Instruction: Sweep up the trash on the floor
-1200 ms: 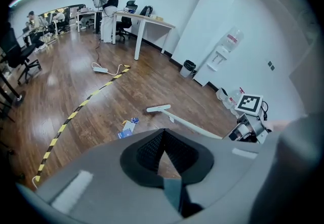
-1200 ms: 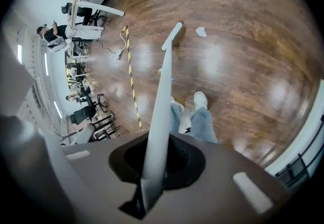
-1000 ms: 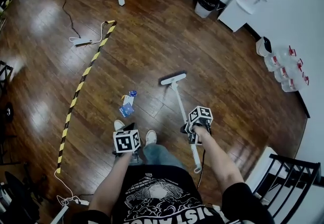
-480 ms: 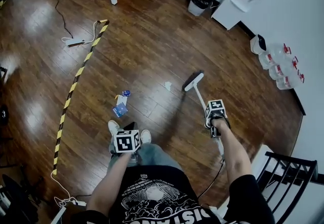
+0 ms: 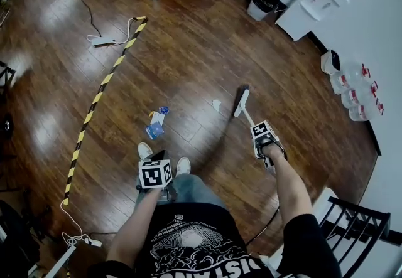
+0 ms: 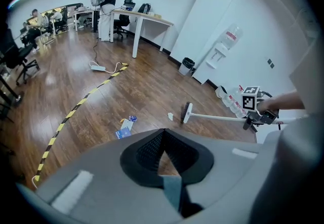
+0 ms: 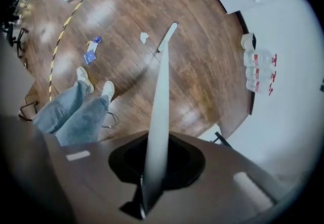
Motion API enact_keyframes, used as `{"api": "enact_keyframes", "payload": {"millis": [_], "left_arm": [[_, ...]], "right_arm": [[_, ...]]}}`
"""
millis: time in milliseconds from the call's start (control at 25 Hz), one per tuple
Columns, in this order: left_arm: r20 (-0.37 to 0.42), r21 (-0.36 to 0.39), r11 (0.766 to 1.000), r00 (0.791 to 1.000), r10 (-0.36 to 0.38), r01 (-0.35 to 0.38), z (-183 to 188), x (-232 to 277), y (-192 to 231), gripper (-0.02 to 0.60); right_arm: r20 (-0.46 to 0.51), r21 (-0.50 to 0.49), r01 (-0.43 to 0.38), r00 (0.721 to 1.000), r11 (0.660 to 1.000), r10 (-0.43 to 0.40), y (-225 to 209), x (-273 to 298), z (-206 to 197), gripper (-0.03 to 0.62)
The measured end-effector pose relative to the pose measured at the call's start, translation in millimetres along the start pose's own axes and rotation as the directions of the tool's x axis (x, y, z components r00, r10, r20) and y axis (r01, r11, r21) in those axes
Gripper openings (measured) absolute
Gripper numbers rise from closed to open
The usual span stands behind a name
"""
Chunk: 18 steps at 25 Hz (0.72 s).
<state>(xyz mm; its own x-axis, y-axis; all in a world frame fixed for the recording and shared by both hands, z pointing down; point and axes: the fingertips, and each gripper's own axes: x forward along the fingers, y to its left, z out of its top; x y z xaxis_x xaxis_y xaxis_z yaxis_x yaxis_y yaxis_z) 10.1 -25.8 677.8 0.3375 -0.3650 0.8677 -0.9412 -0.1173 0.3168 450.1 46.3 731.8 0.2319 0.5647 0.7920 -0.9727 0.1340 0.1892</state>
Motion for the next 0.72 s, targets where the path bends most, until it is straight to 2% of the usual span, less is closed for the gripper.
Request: {"api": "enact_keyframes", "payload": {"millis": [280, 440, 720], "left_arm": [[0.016, -0.061, 0.998, 0.999, 0.036, -0.035, -11.4, -15.5, 19.6, 0.005], [0.029, -0.081, 0.996, 0.998, 0.048, -0.046, -14.7, -23.2, 30.0, 0.005], [0.03, -0.12, 0.991, 0.998, 0.061, -0.057, -29.5, -37.7, 50.1, 0.005]], "right_arm": [[0.011, -0.125, 0.075, 0.997, 0.989, -0.074, 37.6, -13.2, 14.1, 0.025], [0.028, -0.169, 0.086, 0.996, 0.982, -0.083, 61.6, -15.4, 20.9, 0.026], [0.037, -0.238, 0.178, 0.984, 0.955, -0.174, 77.8, -21.7, 23.7, 0.026]]}}
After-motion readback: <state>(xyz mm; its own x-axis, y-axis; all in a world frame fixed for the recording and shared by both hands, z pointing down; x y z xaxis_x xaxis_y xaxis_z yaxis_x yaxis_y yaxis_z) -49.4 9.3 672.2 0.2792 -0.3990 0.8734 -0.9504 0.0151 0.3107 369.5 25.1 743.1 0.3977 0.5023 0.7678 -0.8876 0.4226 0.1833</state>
